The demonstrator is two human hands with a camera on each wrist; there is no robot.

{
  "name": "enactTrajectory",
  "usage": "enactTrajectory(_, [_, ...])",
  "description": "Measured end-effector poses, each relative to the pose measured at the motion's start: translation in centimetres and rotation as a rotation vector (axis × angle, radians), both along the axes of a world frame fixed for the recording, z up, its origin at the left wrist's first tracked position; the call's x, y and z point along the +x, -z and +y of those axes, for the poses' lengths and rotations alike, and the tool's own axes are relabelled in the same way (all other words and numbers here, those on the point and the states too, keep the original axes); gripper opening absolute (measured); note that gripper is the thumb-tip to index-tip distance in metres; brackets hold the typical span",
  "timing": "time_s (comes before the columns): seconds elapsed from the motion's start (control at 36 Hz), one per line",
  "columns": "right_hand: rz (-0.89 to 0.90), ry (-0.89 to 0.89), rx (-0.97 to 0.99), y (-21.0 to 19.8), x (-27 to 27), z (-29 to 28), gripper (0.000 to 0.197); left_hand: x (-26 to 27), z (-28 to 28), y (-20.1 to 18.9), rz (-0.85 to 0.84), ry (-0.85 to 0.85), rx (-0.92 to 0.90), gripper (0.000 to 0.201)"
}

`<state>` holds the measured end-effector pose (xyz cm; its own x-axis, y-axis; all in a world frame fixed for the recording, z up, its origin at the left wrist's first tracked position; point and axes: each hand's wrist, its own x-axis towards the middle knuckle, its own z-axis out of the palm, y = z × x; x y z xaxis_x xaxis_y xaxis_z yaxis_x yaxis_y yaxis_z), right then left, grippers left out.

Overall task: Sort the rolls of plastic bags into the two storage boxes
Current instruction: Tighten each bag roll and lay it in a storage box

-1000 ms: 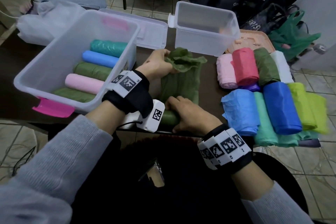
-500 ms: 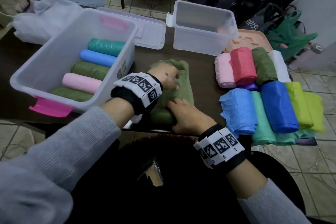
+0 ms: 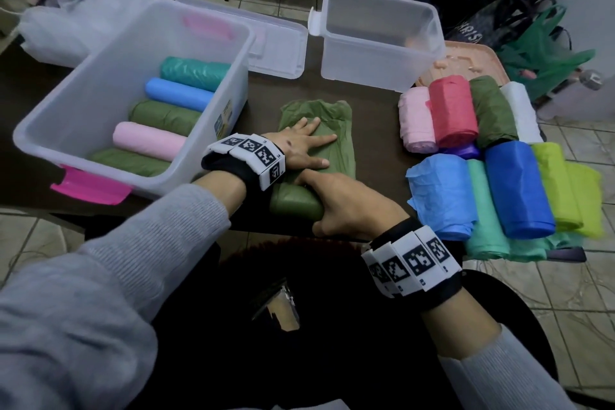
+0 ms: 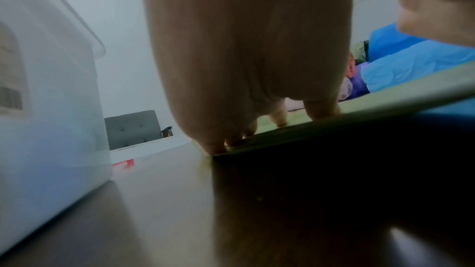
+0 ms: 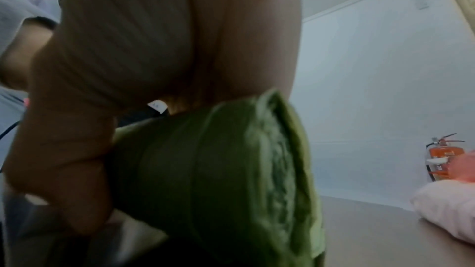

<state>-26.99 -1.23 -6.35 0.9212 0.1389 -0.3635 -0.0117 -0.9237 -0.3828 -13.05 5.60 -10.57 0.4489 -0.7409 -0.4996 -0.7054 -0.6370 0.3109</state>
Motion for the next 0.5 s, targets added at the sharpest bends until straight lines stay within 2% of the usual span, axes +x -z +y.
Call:
enactTrajectory(0.25, [-0.010, 0.020, 0.049, 1.9, -0.2, 0.3, 0.058, 0.0, -0.1, 0.3, -0.037, 0.000, -0.001, 0.067])
enactTrajectory(0.39, [-0.019, 0.015, 0.053, 2.4, -0.1, -0.1, 0.065, -0.1, -0.2, 0.3, -0.045, -0.001, -0.012, 0.067])
enactTrajectory(0.5, [-0.063, 0.028, 0.128, 2.4, -0.6, -0.6, 0.078, 0.0, 0.0, 0.3, -0.034, -0.015, -0.049, 0.068])
